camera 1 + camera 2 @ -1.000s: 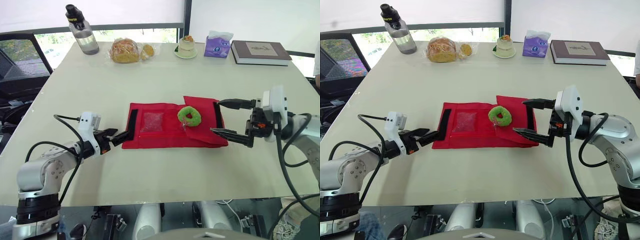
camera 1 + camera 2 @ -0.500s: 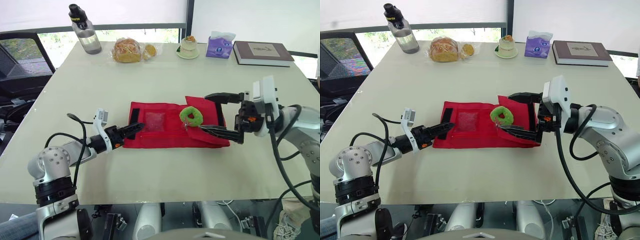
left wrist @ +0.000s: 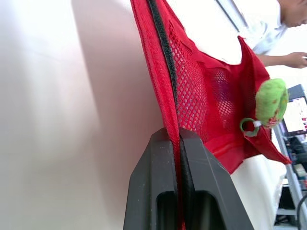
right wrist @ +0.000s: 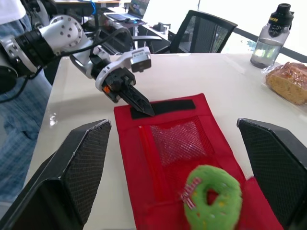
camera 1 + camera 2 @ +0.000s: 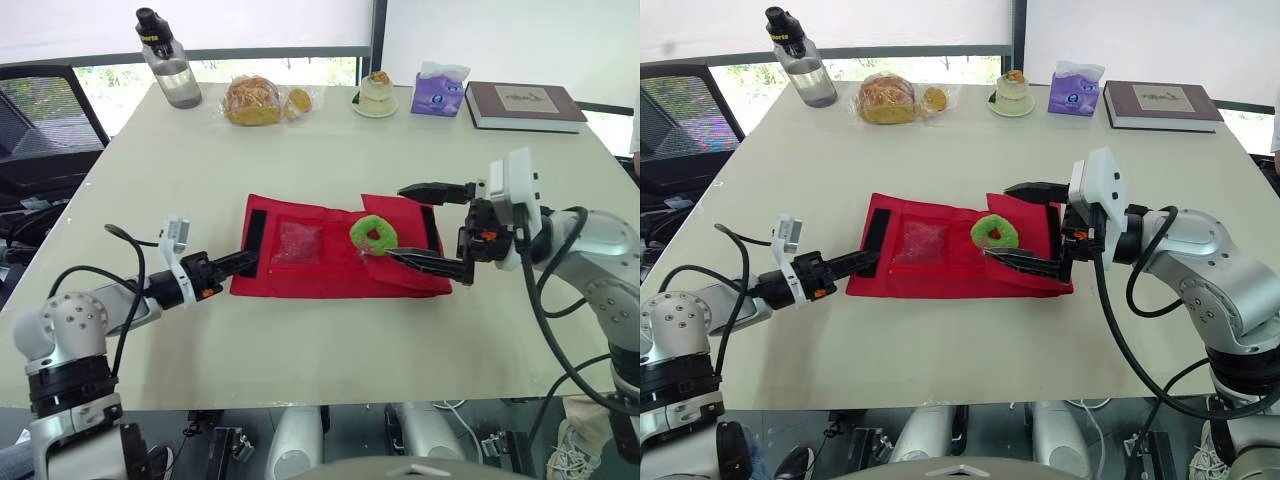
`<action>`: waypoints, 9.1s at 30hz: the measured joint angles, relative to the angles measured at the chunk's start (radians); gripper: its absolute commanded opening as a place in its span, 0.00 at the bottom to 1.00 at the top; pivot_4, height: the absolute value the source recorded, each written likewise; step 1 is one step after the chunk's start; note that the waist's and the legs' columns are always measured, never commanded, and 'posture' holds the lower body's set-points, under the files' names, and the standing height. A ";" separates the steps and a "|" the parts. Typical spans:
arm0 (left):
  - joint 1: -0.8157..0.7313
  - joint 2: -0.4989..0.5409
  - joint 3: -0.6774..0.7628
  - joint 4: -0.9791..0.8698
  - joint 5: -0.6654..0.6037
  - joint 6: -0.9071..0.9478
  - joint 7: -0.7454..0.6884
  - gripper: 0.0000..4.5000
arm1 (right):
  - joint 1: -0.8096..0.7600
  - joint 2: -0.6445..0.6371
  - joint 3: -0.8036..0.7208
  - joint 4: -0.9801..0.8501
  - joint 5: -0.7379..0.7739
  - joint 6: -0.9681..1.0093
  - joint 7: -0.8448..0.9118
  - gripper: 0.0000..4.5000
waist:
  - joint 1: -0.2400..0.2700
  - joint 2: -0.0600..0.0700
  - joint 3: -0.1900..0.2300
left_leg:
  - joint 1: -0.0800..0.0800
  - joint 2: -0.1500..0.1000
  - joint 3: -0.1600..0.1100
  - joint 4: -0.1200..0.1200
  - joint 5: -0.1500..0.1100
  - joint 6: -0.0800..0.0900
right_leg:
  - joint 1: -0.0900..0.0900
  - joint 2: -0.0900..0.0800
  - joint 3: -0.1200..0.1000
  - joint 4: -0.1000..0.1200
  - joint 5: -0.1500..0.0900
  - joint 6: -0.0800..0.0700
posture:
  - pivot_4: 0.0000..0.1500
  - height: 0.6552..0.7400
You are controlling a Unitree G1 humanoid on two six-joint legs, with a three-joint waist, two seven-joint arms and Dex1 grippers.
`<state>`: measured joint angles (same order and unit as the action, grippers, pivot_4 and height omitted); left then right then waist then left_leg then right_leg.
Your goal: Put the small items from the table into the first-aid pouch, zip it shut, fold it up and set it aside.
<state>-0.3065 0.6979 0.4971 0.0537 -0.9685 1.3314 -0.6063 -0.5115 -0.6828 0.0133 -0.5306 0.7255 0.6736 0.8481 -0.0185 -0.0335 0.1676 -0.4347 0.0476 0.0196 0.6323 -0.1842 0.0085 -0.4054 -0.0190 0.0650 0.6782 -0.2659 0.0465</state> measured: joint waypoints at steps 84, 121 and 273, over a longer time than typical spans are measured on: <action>-0.633 -0.493 -0.582 0.604 0.424 -0.568 -0.588 0.58 | 0.496 -0.017 -0.366 0.337 -0.115 -0.282 0.179 1.00 | 0.006 0.006 0.003 | -0.014 -0.007 -0.007 0.008 0.001 0.000 | -0.004 0.002 -0.009 0.001 0.004 0.007 | 1.00 1.00; -0.672 -0.610 -0.419 0.706 0.419 -0.570 -0.505 0.99 | 0.532 -0.017 -0.353 0.369 -0.167 -0.397 0.166 1.00 | 0.009 0.006 0.003 | -0.014 -0.007 -0.011 0.013 0.001 0.000 | 0.000 0.003 -0.012 0.001 0.004 0.008 | 1.00 1.00; -0.224 0.064 -0.353 -0.381 0.326 -0.624 -0.498 1.00 | -0.016 0.087 -0.024 0.709 -0.123 0.359 0.060 0.41 | 0.001 0.016 0.001 | -0.013 -0.007 -0.017 0.015 0.000 0.000 | 0.005 0.004 -0.015 0.001 0.003 0.009 | 1.00 1.00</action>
<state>-0.5307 0.7617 0.1439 -0.3270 -0.6423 0.7075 -1.1041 -0.5280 -0.5959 -0.0102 0.1781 0.6021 1.0329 0.9085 -0.0173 -0.0177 0.1687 -0.4474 0.0402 0.0028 0.6472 -0.1838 0.0086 -0.4005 -0.0155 0.0498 0.6789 -0.2629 0.0551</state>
